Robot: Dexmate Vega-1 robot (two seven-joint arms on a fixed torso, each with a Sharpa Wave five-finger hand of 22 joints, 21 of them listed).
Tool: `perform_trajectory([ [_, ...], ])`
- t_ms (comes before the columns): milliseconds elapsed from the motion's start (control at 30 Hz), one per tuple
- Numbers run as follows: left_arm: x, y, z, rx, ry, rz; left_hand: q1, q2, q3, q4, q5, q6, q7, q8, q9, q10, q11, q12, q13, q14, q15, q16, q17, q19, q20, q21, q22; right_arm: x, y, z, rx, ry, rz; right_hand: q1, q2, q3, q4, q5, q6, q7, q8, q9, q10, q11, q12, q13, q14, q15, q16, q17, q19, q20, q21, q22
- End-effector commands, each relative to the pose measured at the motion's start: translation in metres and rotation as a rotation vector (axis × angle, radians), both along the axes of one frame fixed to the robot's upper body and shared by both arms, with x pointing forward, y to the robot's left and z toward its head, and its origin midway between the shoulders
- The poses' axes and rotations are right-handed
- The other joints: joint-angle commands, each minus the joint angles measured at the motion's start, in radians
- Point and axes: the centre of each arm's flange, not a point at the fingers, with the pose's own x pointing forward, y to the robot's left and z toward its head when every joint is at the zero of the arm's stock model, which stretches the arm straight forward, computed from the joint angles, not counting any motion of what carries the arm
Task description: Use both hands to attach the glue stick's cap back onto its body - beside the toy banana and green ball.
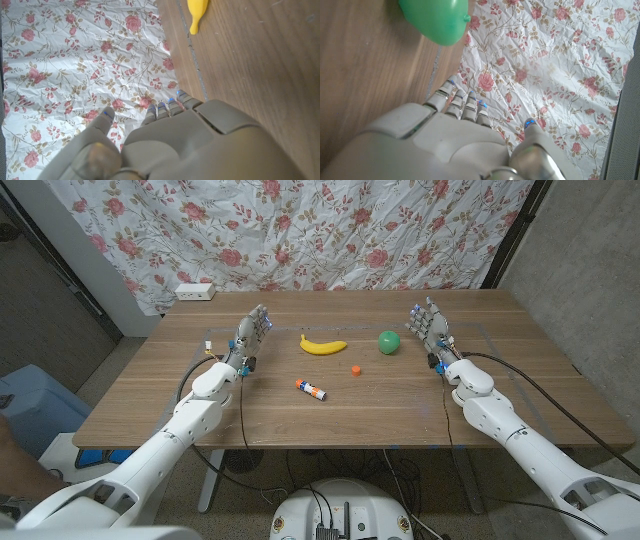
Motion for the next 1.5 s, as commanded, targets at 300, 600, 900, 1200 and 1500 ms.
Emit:
perform_trajectory([
  [300, -0.016, 0.008, 0.011, 0.131, -0.013, 0.033, 0.066, 0.014, 0.03, -0.114, -0.012, 0.075, -0.03, 0.019, 0.006, 0.072, -0.028, 0.015, 0.004, 0.037, -0.039, 0.007, 0.001, 0.021, -0.049, 0.009, 0.001, -0.007, 0.006, -0.01, 0.001, -0.004, -0.031, 0.0, 0.01, 0.01, -0.003, 0.008, 0.011, 0.002, 0.005, 0.003, 0.009, 0.002, 0.006, 0.001, 0.008, -0.007, 0.004, -0.004, 0.002, -0.004, 0.006, 0.002],
  [600, -0.027, 0.008, 0.022, 0.224, -0.033, 0.038, 0.126, 0.002, 0.051, -0.215, -0.023, 0.156, -0.051, 0.027, 0.007, 0.16, -0.059, 0.024, 0.005, 0.081, -0.068, 0.009, 0.001, 0.062, -0.052, 0.013, 0.001, -0.011, 0.006, -0.008, -0.01, -0.01, -0.04, 0.002, 0.012, 0.013, -0.006, 0.01, 0.015, 0.0, 0.005, 0.003, 0.014, 0.001, 0.008, 0.001, 0.009, -0.009, 0.003, -0.009, -0.001, -0.005, 0.006, 0.002],
  [900, -0.036, 0.011, 0.034, 0.347, -0.071, 0.033, 0.169, -0.001, 0.066, -0.271, -0.027, 0.214, -0.073, 0.034, 0.007, 0.198, -0.085, 0.022, 0.005, 0.095, -0.085, 0.006, 0.001, 0.078, -0.063, 0.01, 0.001, -0.019, 0.002, -0.008, -0.02, -0.011, -0.069, 0.004, 0.014, 0.016, -0.009, 0.011, 0.019, -0.002, 0.005, 0.003, 0.016, 0.001, 0.008, 0.0, 0.01, -0.011, 0.002, -0.014, -0.005, -0.008, 0.006, 0.002],
  [1200, -0.051, 0.011, 0.04, 0.436, -0.101, 0.05, 0.22, -0.024, 0.075, -0.299, -0.031, 0.261, -0.103, 0.042, 0.008, 0.24, -0.107, 0.022, 0.005, 0.115, -0.099, 0.006, 0.001, 0.108, -0.067, 0.012, 0.0, -0.023, -0.001, -0.01, -0.014, -0.01, -0.075, 0.004, 0.015, 0.018, -0.01, 0.011, 0.02, -0.002, 0.005, 0.003, 0.02, -0.002, 0.008, 0.0, 0.011, -0.012, 0.002, -0.017, -0.007, -0.008, 0.007, 0.002],
  [1500, -0.068, 0.006, 0.043, 0.547, -0.11, 0.102, 0.277, -0.06, 0.078, -0.303, -0.031, 0.294, -0.123, 0.047, 0.009, 0.28, -0.123, 0.021, 0.005, 0.142, -0.108, 0.009, 0.001, 0.132, -0.066, 0.01, -0.001, -0.023, -0.007, -0.008, -0.031, -0.015, -0.073, 0.004, 0.016, 0.02, -0.011, 0.011, 0.021, -0.003, 0.004, 0.003, 0.02, -0.002, 0.008, 0.0, 0.011, -0.012, 0.001, -0.02, -0.009, -0.009, 0.007, 0.002],
])
